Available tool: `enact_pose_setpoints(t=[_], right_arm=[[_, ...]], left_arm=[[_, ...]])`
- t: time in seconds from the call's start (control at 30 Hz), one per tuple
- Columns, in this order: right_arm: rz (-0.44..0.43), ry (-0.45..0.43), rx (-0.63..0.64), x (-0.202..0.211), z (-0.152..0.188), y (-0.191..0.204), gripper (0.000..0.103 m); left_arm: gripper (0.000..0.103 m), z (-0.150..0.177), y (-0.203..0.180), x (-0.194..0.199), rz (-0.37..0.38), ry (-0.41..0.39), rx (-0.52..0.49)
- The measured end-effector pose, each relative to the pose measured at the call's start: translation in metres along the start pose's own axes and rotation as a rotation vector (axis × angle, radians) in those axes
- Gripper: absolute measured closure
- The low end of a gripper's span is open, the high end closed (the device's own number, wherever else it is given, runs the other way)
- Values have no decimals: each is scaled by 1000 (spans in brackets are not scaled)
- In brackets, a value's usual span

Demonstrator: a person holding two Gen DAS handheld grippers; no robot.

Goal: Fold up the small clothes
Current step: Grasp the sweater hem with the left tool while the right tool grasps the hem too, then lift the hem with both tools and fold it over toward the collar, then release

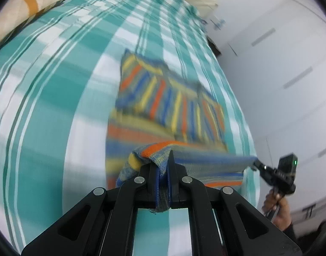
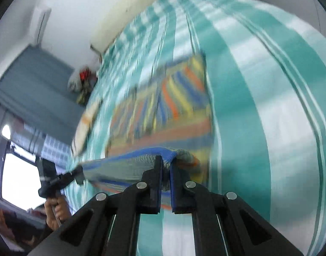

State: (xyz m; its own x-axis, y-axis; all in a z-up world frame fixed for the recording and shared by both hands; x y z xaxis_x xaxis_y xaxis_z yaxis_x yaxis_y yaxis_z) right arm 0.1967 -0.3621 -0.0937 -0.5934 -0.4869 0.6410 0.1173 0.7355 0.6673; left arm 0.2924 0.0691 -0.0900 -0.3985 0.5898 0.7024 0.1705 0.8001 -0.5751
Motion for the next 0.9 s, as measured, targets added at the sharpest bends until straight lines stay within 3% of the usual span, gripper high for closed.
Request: enact_pose_setpoints(t=[0.23,0.33,0.47,0.53,0.6,0.63,0.67,0.73,0.9], right_arm=[[14,-47,-47,-74,-110,4,97],[50,-39,-64,-109,-147,-10,97],[75,-20,-104,-149,-171,-31,95],[84,-36,-147,-163,-180,-44,91],[75,-71,-187,-165,-187,-53,77],[64,-93,-208,-165,-191,-56,73],[61,-132,-229,-162,-197,-59,66],[54,-170,-231,-155,-202,-59,64],[107,-198,-158,-131,-201,-50,58]], left_arm=[[100,-105,18,-80,-48,4,67],[99,-128,29,-112,-92,37,61],[96,-151,38,-147,-121,65,70],[83,-160,45,-153,-113,52,115],[29,-171,54,-147,-131,-16,168],[21,-178,58,-139,-139,-70,191],[17,-184,61,-129,-139,-122,212],[17,-187,64,-119,-121,-150,238],[17,-163,63,-98,-152,-119,157]])
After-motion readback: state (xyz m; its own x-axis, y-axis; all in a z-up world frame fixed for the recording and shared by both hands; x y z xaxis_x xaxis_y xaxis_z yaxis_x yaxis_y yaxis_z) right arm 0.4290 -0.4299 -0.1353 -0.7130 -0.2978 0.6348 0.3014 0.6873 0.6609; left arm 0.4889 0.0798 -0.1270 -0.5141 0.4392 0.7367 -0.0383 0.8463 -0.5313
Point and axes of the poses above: each gripper's, at about its wrist camera, not at the fingertips, and x roughly against the way its jaws point, y to its left, z to its underside, the point moved 5 cm from there along -x, roughly the way its jaws point, and after that the axes turned 3 degrees about -x, right-handed, at the moved point
